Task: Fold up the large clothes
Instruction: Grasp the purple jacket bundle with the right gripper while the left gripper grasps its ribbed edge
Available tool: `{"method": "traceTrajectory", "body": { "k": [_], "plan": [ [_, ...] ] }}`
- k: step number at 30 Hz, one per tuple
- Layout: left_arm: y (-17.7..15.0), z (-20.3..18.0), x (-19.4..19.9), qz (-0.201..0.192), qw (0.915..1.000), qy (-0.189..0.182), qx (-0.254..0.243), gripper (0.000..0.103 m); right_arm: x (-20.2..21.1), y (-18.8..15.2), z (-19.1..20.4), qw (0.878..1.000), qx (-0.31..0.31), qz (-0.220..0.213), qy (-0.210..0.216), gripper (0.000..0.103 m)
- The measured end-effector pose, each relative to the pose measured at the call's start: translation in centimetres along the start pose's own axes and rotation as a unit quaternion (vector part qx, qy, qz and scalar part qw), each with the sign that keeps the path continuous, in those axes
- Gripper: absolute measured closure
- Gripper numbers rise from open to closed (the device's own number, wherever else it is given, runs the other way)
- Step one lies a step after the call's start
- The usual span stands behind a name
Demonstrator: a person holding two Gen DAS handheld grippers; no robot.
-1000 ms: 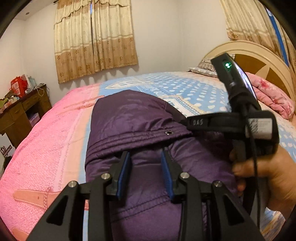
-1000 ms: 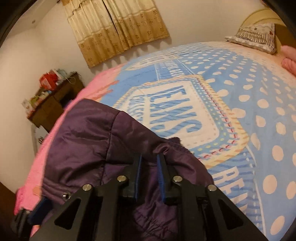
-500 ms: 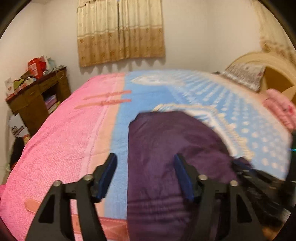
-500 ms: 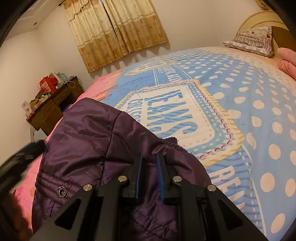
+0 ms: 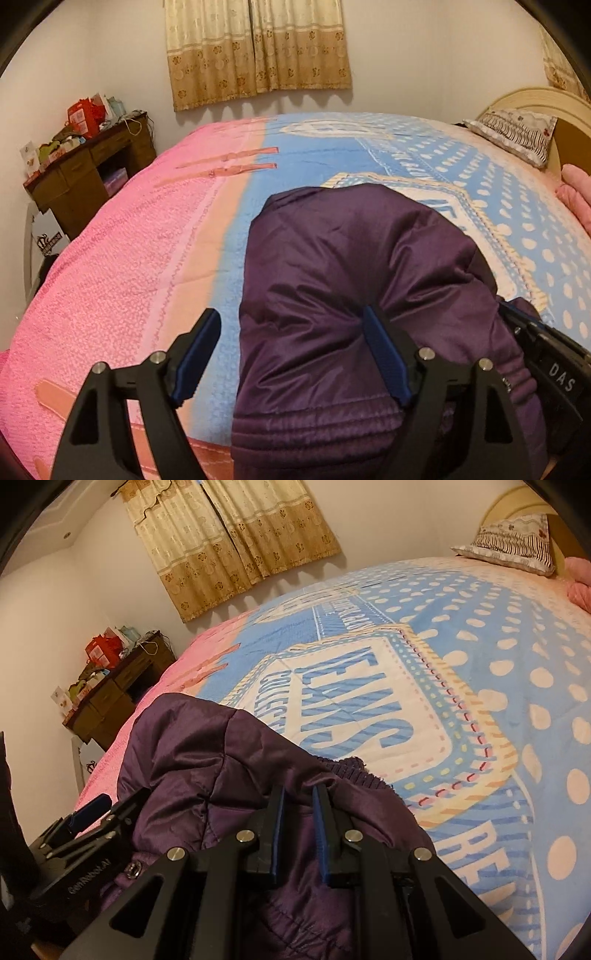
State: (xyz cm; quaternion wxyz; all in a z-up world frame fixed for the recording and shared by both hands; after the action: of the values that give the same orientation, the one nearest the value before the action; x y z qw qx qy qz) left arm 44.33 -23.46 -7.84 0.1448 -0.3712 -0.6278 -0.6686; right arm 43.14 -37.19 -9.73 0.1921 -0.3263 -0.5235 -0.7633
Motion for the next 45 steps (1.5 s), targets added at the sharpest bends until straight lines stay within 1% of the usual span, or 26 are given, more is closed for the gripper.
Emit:
{"method": "traceTrajectory", "body": {
  "k": [3,6,7,9,10,11,12,13,14,15,16,18,19,22,24,27,28,30,34,35,38,39,41,43,44,45],
  "plan": [
    [0.1,0.1,0.2,0.001,1.0000,-0.003,0.000,0.020,0.3,0.1,-0.1,1.000,0.003,-0.002,-0.006,0.089],
    [0.2,-0.1,0.6,0.000,0.9999,0.007,-0.009,0.019,0.4,0.3,-0.1,1.000,0.005,-0.004,-0.017,0.089],
    [0.2,0.0,0.8,0.000,0.9999,0.009,-0.012,0.017,0.6,0.3,0.0,1.000,0.007,-0.006,-0.020,0.087],
    [0.3,0.5,1.1,0.000,1.0000,0.008,-0.005,0.010,1.1,0.5,-0.3,1.000,-0.002,-0.005,-0.010,0.086],
    [0.3,1.1,1.3,0.004,1.0000,0.002,0.004,0.004,1.4,0.5,-0.4,1.000,-0.007,-0.001,-0.002,0.086],
    [0.2,1.6,1.4,0.009,0.9998,-0.007,0.013,0.001,2.2,0.7,-0.8,1.000,-0.017,0.001,0.012,0.086],
    [0.1,2.2,1.7,0.016,0.9993,-0.028,0.021,0.001,3.2,0.7,-1.1,0.999,-0.028,-0.005,0.025,0.086],
    [0.0,2.9,2.3,0.024,0.9977,-0.058,0.026,0.001,4.8,0.8,-2.0,0.997,-0.049,-0.026,0.045,0.081],
    [-0.1,3.4,2.9,0.026,0.9964,-0.076,0.027,0.001,6.1,0.8,-3.0,0.995,-0.066,-0.043,0.058,0.076],
    [-0.2,3.8,3.6,0.024,0.9952,-0.092,0.025,0.001,7.0,0.7,-3.8,0.993,-0.080,-0.053,0.065,0.061],
    [-0.4,4.1,4.3,0.021,0.9940,-0.105,0.021,0.001,8.2,0.5,-5.2,0.991,-0.101,-0.061,0.070,0.042],
    [-0.7,4.7,5.3,0.015,0.9900,-0.139,0.021,0.001,9.5,-0.2,-7.2,0.987,-0.128,-0.059,0.074,0.027],
    [-1.1,4.8,5.5,0.019,0.9867,-0.159,0.027,0.001,9.7,-0.4,-7.7,0.986,-0.133,-0.055,0.082,0.026],
    [-2.0,5.0,4.6,0.045,0.9733,-0.216,0.063,0.001,9.4,-1.4,-8.4,0.981,-0.145,-0.012,0.129,0.025],
    [-2.6,4.7,3.4,0.059,0.9651,-0.237,0.094,0.000,8.2,-1.9,-8.0,0.981,-0.135,0.019,0.136,0.025],
    [-3.2,5.0,2.0,0.072,0.9458,-0.277,0.154,0.000,6.3,-2.6,-7.3,0.983,-0.110,0.039,0.142,0.023],
    [-3.5,5.0,1.6,0.078,0.9394,-0.287,0.170,0.000,5.4,-3.1,-6.8,0.981,-0.102,0.052,0.158,0.016],
    [-3.5,4.8,1.4,0.081,0.9345,-0.298,0.177,0.000,3.6,-3.8,-6.7,0.979,-0.102,0.078,0.159,0.007],
    [-2.9,4.0,1.9,0.070,0.9326,-0.323,0.145,0.000,2.5,-4.4,-8.0,0.972,-0.125,0.076,0.182,0.006],
    [-2.9,3.9,1.8,0.071,0.9300,-0.333,0.140,0.000,2.5,-4.5,-8.2,0.972,-0.123,0.073,0.185,0.006],
    [-3.1,2.8,1.1,0.051,0.9377,-0.321,0.124,0.000,2.0,-4.6,-8.1,0.972,-0.119,0.065,0.190,0.003],
    [-3.1,2.7,0.9,0.050,0.9366,-0.324,0.124,0.000,1.7,-4.4,-7.6,0.972,-0.113,0.065,0.196,0.002],
    [-3.1,2.8,0.4,0.053,0.9306,-0.340,0.125,0.000,1.1,-3.9,-6.9,0.970,-0.101,0.064,0.210,0.001],
    [-3.0,3.2,0.2,0.058,0.9302,-0.342,0.119,0.000,0.3,-3.3,-6.1,0.971,-0.096,0.061,0.211,0.001],
    [-3.0,3.3,0.2,0.058,0.9301,-0.342,0.120,0.000,-0.3,-3.1,-5.4,0.973,-0.087,0.065,0.203,0.001],
    [-3.1,3.5,0.5,0.055,0.9301,-0.343,0.120,0.000,-0.4,-3.1,-5.0,0.974,-0.081,0.068,0.199,0.005]
  ]
}}
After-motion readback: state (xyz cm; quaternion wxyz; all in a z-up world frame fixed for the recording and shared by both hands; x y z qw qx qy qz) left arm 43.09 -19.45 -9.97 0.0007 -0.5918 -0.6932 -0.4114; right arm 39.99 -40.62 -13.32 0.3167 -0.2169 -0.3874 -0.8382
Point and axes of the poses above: each gripper's, at about its wrist camera, not at the fingertips, and x roughly against the way its jaws point, z to its left, y to its top, the point moved 5 cm from there along -x, roughly the way its jaws point, and after that the axes turned 11 degrees about -y, right-handed, at the moved point
